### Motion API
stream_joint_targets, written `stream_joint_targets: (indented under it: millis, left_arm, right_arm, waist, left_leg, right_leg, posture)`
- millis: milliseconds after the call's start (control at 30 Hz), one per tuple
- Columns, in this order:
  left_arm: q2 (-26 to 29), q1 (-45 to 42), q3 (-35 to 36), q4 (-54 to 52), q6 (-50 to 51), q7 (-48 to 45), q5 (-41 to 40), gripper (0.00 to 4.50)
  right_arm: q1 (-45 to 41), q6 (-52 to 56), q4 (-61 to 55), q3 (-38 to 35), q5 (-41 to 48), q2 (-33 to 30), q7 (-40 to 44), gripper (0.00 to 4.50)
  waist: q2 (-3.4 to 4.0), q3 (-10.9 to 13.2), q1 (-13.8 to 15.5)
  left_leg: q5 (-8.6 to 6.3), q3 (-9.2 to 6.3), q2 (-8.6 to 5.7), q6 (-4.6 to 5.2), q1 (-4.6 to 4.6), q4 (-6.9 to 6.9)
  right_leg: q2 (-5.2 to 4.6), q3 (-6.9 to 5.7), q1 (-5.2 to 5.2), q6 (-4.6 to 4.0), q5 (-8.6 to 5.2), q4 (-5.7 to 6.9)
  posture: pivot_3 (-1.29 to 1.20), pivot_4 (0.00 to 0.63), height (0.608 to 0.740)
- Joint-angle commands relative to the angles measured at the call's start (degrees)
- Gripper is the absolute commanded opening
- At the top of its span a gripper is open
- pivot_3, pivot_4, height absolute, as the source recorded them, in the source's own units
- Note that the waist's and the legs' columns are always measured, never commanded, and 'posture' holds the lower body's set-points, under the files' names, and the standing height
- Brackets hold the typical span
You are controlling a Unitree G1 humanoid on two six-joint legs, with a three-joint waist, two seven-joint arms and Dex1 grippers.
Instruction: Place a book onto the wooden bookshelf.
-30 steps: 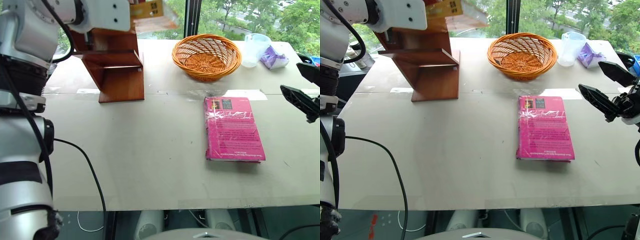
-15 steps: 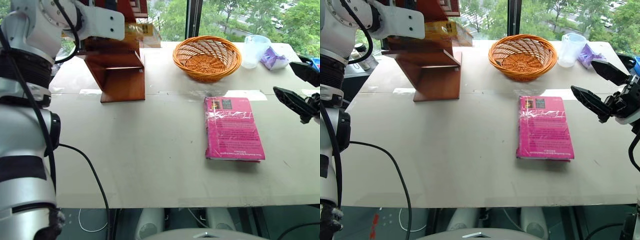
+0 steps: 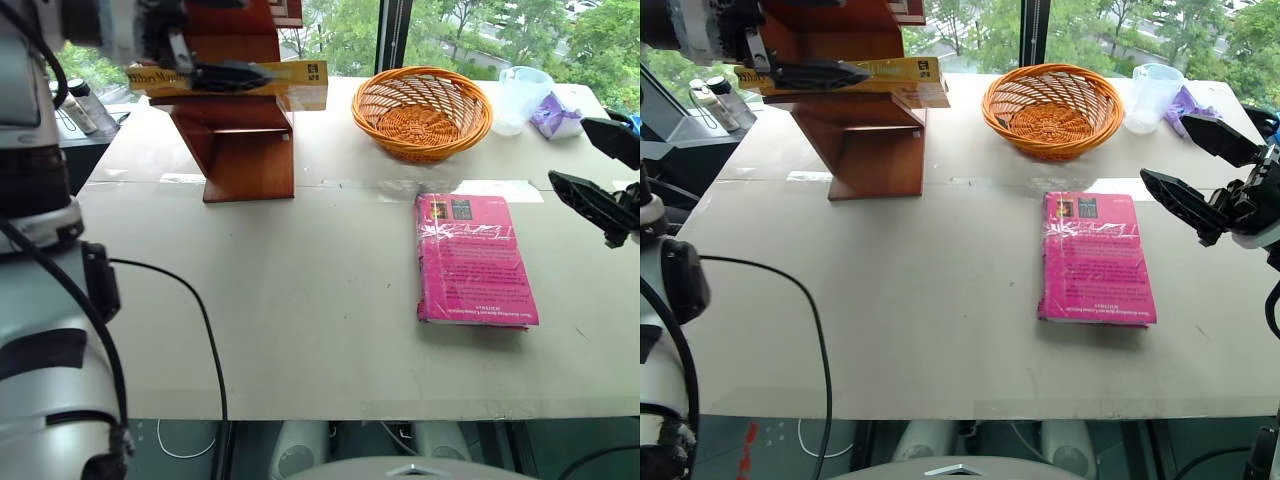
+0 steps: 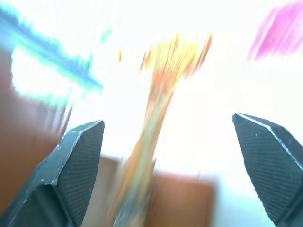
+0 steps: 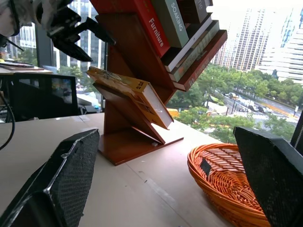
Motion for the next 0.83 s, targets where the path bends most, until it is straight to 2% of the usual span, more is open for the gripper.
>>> stream_joint_targets:
  millis: [33, 133, 267, 400, 633, 833]
  left_arm:
    - [-6.6, 6.0, 7.0, -16.0, 17.2, 7.6, -11.5, 4.42]
    - [-12.9, 13.9, 9.6, -24.2, 23.8, 14.8, -16.6, 4.42]
    - [-18.0, 25.1, 11.9, -30.1, 25.6, 22.4, -20.6, 4.42]
    - [-17.0, 42.0, 12.4, -32.7, 19.4, 25.0, -21.0, 4.42]
    - [-12.7, 65.6, 19.7, -29.0, 8.6, 26.4, -20.7, 4.42]
    - [-11.5, 71.3, 19.6, -24.6, 1.1, 27.5, -21.1, 4.42]
  right_arm:
    - [-1.3, 0.3, 0.8, 0.0, -0.2, -2.0, 0.8, 4.50]
    - [1.3, 0.0, 2.2, 0.7, -4.0, -4.4, 2.1, 4.50]
    - [6.3, 1.6, 4.2, -1.8, -6.1, -7.3, 1.9, 4.50]
    - [17.7, -0.1, 6.5, -4.2, -14.9, -11.1, 3.4, 4.50]
    - [31.8, -1.5, 10.3, -13.9, -18.9, -11.2, 6.8, 4.50]
    - [35.2, -4.0, 14.6, -14.6, -20.7, -9.9, 8.2, 4.50]
  waist:
    - [0.06, 0.0, 0.0]
    - [0.06, 0.0, -0.2]
    - [0.04, 0.0, -0.5]
    - [0.12, -0.1, -0.6]
    - [0.12, -0.1, -0.5]
    - [0.10, -0.1, 0.0]
  left_leg:
    - [0.00, 0.01, -0.01, 0.00, 0.15, -0.01]
    - [-0.03, -0.04, 0.01, 0.06, 0.42, -0.01]
    - [-0.03, -0.09, 0.04, 0.06, 0.57, -0.03]
    - [-0.02, 0.01, 0.02, 0.03, 0.70, -0.13]
    - [-0.10, 0.10, 0.03, 0.13, 0.99, -0.29]
    - [-0.28, -0.10, 0.08, -0.12, 1.12, -0.30]
  right_leg:
    - [0.00, 0.03, 0.10, 0.00, 0.00, 0.01]
    - [0.05, 0.04, 0.27, 0.09, -0.06, 0.26]
    - [0.11, 0.05, 0.31, -0.04, 0.00, 0.39]
    - [0.09, 0.15, 0.42, -0.07, 0.00, 0.27]
    - [0.05, 0.20, 0.66, -0.31, -0.15, -0.02]
    - [-0.36, -0.02, 0.88, -0.35, -0.12, -0.35]
  posture:
    - [0.00, 0.150, 0.733]
    - [0.00, 0.150, 0.733]
    - [0.00, 0.150, 0.733]
    - [0.00, 0.150, 0.733]
    - [0.00, 0.150, 0.733]
    - [0.00, 0.150, 0.733]
